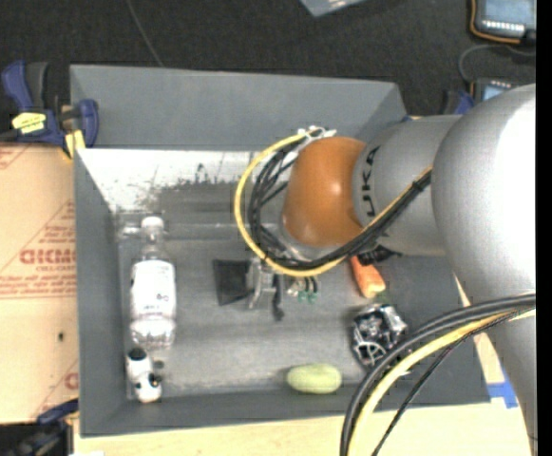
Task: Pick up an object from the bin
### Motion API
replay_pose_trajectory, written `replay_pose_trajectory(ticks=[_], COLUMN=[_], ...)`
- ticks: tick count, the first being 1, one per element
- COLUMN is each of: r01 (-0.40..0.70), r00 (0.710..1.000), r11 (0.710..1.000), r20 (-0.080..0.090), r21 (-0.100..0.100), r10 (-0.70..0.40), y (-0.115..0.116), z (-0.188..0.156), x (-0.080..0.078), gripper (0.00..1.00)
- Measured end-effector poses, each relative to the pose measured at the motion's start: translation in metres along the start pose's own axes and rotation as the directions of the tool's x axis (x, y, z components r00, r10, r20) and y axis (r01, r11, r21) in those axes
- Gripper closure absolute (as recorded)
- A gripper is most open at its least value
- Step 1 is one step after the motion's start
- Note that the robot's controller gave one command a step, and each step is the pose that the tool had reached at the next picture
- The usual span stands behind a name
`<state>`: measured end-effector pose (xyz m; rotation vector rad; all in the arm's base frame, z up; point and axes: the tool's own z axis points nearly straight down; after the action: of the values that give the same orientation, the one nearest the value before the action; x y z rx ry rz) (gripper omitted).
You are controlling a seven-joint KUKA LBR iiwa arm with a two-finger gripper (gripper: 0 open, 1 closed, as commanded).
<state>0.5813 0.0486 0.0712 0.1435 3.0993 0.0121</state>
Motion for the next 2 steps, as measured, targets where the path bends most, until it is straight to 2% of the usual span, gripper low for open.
replay_pose_trajectory(ticks=[1,2], r01=[0.041,0.041], r00=[0.999,0.999], r11=[0.999,0.999], r20=[0.003,0.003], r21=[0.000,0.000], r10=[-0.041,-0.041], y=[0.0201,0.0201], z=[-0.0693,-0.0693], x=[-0.0044,-0.0044], gripper=[1.00,1.00])
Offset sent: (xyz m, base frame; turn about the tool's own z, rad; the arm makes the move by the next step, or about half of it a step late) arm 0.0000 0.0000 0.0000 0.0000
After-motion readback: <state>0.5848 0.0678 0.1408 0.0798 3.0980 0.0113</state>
